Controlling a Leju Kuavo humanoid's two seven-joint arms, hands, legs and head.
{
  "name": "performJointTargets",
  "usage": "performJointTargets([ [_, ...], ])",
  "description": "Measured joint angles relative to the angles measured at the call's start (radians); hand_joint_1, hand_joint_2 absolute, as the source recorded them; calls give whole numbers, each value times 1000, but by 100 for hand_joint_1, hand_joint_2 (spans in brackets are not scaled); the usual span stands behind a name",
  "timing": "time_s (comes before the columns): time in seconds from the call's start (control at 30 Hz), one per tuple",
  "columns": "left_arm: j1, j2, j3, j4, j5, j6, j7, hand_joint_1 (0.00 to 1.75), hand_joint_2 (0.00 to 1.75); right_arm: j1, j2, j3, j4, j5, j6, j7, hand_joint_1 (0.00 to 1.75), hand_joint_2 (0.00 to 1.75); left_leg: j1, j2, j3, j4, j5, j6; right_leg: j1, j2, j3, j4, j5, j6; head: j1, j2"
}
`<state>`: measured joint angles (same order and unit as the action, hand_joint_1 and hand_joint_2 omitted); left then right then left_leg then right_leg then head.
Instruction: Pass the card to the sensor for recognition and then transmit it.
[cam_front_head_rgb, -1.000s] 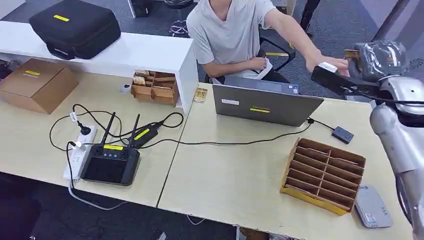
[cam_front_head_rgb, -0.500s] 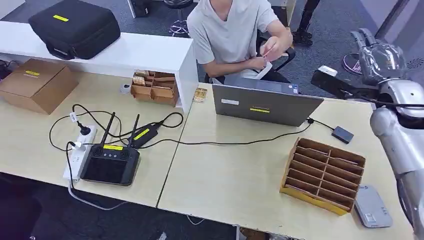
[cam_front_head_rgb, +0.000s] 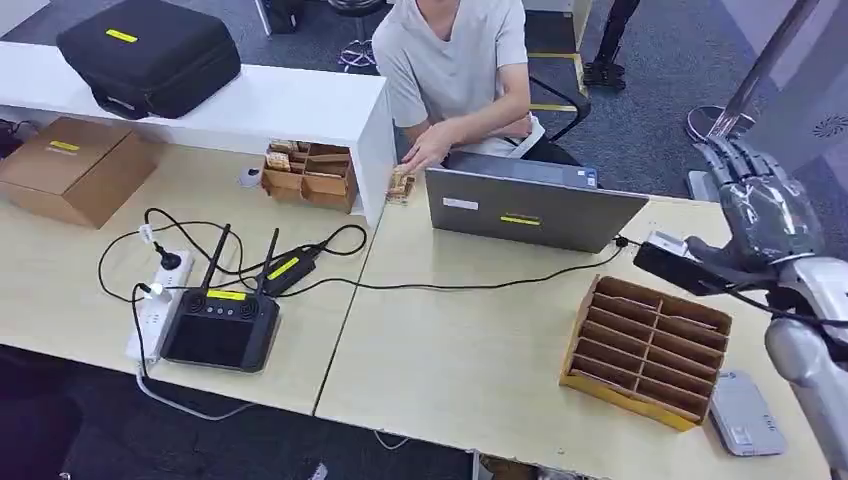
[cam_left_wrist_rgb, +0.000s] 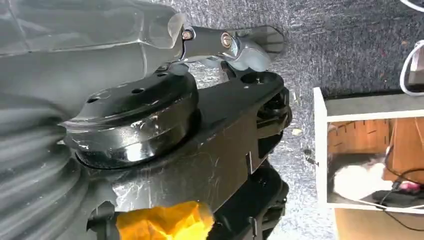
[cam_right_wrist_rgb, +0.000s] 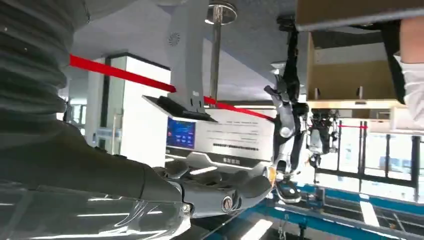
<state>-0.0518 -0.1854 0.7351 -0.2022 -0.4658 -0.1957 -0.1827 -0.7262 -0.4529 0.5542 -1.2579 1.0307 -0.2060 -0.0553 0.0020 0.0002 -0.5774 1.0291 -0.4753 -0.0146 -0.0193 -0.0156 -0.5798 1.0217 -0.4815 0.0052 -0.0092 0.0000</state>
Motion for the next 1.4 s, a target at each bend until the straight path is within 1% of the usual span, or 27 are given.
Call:
performJointTargets([
  [0.1, 1, 0, 14, 0, 4, 2, -2, 0, 175, 113, -62, -45, -149, -21, 3, -4, 0, 175, 0, -1, -1, 0, 0, 0, 0, -1, -1, 0, 0, 0, 0, 0],
  [0.17, 1, 0, 21, 0, 5, 5, -2, 0, 175, 177, -97, -76, -224, -26, 1, -5, 0, 175, 0, 0, -1, 0, 0, 0, 0, 0, -1, 0, 0, 0, 0, 0],
  [0.3, 1, -1, 29, 0, 10, 8, -3, 0, 175, 271, -146, -129, -332, -29, -5, -7, 0, 175, 0, 1, -1, 0, 0, 0, 0, 0, -1, 0, 0, 0, 0, 0],
  [0.4, 1, -1, 37, 0, 12, 9, -3, 0, 175, 338, -170, -172, -396, -30, -11, -9, 0, 175, 0, 0, -1, 0, 0, 0, 0, 0, -1, 0, 0, 0, 0, 0],
  [0.57, 1, -2, 47, 0, 19, 13, -3, 0, 175, 460, -189, -235, -493, -30, -26, -21, 0, 175, 0, 0, -1, 0, 0, 0, 0, 0, -1, 0, 0, 0, 0, 0],
  [0.7, 1, -3, 57, 0, 23, 15, -6, 0, 175, 604, -191, -281, -583, -10, -37, -36, 0, 175, 0, 0, -2, -1, -1, 1, 0, -1, -1, 0, -1, 0, 0, 0],
  [0.8, 2, -5, 67, 0, 28, 15, -10, 0, 175, 724, -181, -309, -652, 24, -65, -54, 0, 175, 0, 0, -2, -1, -2, 1, 0, -1, -1, 0, -2, -1, 0, 0],
  [0.9, 1, -9, 76, 0, 36, 18, -13, 0, 175, 841, -149, -315, -707, 73, -127, -61, 0, 175, 1, 0, -2, -1, -2, 1, 1, -1, -1, 0, -2, -1, 0, 0],
  [1.03, 2, -12, 90, 0, 38, 21, -13, 0, 175, 960, -93, -300, -747, 150, -216, -34, 0, 175, 1, 1, -2, -2, -2, 1, 1, -1, -1, 0, -3, -2, 0, 0],
  [1.17, -1, -14, 97, 0, 38, 29, -14, 0, 175, 1019, -44, -249, -756, 174, -278, 8, 0, 175, 1, 2, -1, -2, -2, 1, 1, 0, -1, 0, -3, -2, 0, 0],
  [1.27, -1, -14, 99, 0, 38, 29, -14, 0, 175, 1043, -15, -199, -754, 162, -307, 30, 0, 175, 1, 2, -1, -2, -2, 1, 1, 1, -1, 1, -2, -2, 0, 0],
  [1.4, -1, -14, 103, 0, 36, 30, -14, 0, 175, 1046, 12, -150, -737, 126, -329, 47, 0, 175, 1, 3, -1, -2, -2, 1, 1, 1, -1, 1, -2, -2, 0, 0],
])
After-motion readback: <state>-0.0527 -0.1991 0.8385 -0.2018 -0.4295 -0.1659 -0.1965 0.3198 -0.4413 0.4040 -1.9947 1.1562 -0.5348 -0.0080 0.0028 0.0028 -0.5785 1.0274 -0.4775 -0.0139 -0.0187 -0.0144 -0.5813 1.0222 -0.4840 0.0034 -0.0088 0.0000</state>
